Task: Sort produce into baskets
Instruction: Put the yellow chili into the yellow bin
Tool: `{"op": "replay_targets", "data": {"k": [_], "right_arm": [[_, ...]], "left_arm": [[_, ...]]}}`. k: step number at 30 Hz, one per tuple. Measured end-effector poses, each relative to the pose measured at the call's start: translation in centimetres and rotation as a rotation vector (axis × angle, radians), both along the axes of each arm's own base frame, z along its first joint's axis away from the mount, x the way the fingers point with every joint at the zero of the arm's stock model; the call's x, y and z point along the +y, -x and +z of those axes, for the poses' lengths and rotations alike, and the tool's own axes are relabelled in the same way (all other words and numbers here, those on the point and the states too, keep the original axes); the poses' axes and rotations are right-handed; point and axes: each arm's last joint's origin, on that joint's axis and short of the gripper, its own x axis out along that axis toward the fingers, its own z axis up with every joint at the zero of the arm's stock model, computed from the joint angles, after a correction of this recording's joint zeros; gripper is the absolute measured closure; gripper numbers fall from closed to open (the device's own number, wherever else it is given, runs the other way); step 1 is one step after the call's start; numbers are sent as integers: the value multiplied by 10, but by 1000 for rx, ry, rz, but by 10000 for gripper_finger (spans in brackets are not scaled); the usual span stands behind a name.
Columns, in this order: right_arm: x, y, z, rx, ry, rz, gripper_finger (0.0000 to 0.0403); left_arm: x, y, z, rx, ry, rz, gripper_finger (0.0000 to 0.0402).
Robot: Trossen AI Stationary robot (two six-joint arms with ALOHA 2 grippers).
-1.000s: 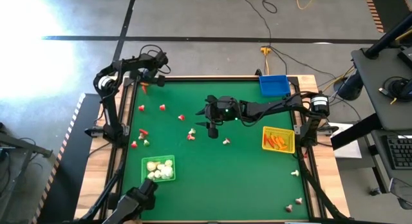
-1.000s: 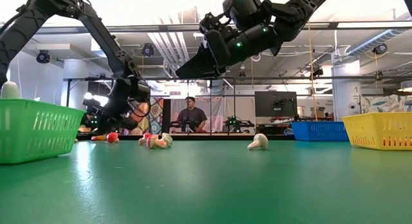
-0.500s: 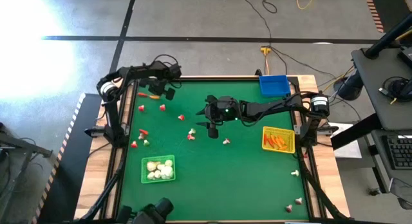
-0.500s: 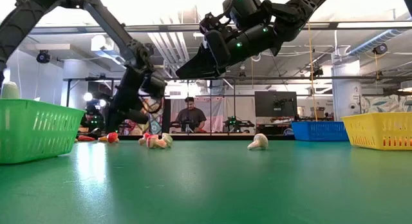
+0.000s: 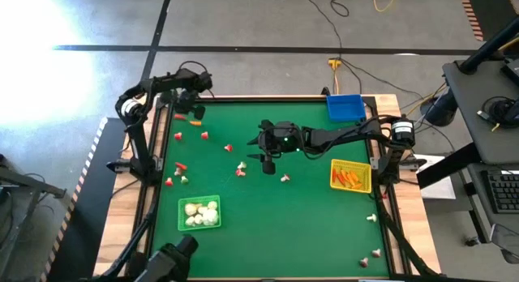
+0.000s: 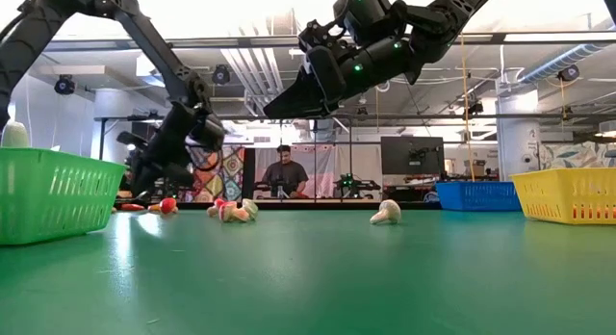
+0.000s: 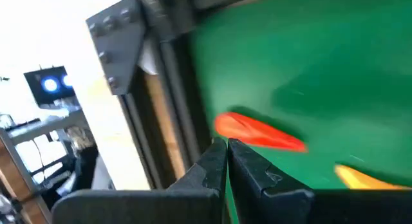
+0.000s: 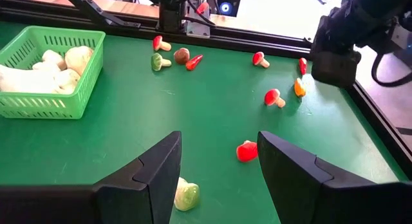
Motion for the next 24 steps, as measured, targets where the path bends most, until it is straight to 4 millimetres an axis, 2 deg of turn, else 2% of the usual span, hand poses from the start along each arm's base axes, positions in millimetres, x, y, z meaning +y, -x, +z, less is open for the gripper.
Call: {"op": "replay_targets", "data": {"k": [3,6,14,19,24], "right_arm": [[0,0,0,-2,0,0,207],[0,0,0,-4,0,0,207],[0,0,0,-4,-6,-3,207],[0,0,0,-3,-5,-2,207],[0,0,0,-3,1,0,207]], "left_arm": [[5,9,0,-4,-6,31,401],[6,5,-2,-26,-11,31,401],[6,4,-24,-4,64,68,401],[2,-3,-26,-1,65,57,401],[-11,-24,-26,-27,93,-12,401]]}}
